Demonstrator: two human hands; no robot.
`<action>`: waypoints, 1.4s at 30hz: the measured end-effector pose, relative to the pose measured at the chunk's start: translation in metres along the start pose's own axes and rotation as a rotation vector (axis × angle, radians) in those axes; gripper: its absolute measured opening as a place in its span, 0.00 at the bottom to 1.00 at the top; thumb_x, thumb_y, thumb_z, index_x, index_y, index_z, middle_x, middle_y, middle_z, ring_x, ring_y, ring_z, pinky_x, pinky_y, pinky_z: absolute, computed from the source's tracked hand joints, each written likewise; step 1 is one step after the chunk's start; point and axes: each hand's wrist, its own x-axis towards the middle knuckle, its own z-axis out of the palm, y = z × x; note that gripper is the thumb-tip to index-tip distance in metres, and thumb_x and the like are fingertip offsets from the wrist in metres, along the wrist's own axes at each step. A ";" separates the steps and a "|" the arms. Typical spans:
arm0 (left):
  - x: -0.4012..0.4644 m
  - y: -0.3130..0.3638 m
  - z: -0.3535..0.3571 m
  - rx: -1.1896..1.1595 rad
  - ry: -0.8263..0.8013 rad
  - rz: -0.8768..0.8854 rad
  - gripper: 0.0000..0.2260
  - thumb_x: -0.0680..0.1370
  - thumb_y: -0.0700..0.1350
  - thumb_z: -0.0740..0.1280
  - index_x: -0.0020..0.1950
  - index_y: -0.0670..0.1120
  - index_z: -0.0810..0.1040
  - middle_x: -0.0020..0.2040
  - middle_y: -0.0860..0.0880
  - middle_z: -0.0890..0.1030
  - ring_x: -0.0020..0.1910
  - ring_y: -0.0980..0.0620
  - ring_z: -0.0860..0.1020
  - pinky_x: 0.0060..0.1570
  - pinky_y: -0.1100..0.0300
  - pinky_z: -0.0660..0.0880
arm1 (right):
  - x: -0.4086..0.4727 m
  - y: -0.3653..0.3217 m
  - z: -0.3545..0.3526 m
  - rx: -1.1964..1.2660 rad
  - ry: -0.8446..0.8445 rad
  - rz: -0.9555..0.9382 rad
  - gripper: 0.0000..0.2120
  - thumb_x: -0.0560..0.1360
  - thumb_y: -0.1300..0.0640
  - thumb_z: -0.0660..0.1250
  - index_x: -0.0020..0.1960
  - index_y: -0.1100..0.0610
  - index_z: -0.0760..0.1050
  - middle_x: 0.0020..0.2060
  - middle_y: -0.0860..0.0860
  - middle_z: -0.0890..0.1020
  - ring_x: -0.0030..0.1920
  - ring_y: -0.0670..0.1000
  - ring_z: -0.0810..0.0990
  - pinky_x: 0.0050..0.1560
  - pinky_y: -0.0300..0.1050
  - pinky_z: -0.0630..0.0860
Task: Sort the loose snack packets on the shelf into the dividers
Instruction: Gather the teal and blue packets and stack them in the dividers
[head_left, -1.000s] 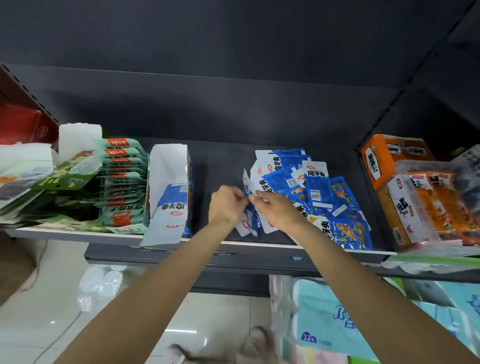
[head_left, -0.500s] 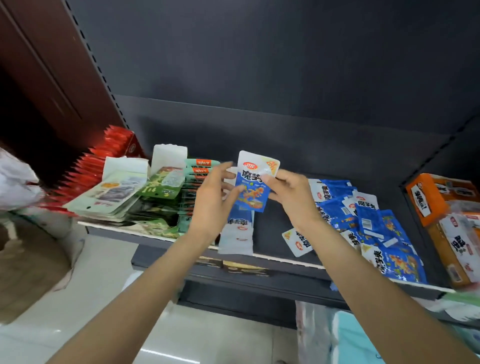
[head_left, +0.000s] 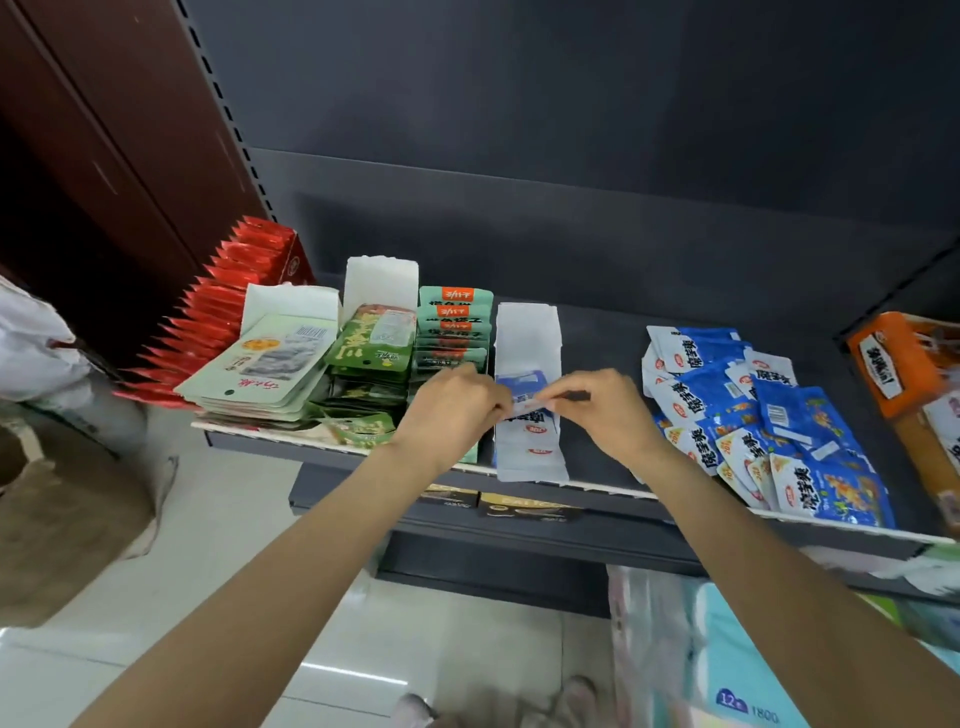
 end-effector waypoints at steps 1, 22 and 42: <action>0.002 0.001 0.002 0.009 -0.009 -0.005 0.09 0.80 0.42 0.61 0.52 0.46 0.81 0.48 0.49 0.82 0.49 0.48 0.73 0.51 0.57 0.72 | -0.001 0.003 -0.001 -0.013 -0.015 -0.001 0.08 0.73 0.65 0.69 0.50 0.57 0.83 0.44 0.46 0.83 0.45 0.43 0.80 0.47 0.26 0.73; 0.166 0.144 0.143 -0.778 -0.270 -0.820 0.16 0.77 0.49 0.67 0.49 0.35 0.80 0.47 0.40 0.83 0.47 0.46 0.81 0.43 0.57 0.75 | -0.029 0.176 -0.106 -0.309 -0.184 0.418 0.32 0.77 0.55 0.64 0.76 0.53 0.52 0.76 0.52 0.53 0.76 0.51 0.51 0.74 0.49 0.55; 0.073 0.088 -0.003 -0.658 0.339 -0.319 0.05 0.79 0.39 0.61 0.54 0.43 0.73 0.51 0.49 0.77 0.42 0.58 0.77 0.40 0.69 0.73 | 0.002 0.014 -0.083 0.050 0.279 -0.017 0.09 0.74 0.55 0.69 0.50 0.61 0.82 0.40 0.54 0.84 0.39 0.54 0.81 0.40 0.48 0.75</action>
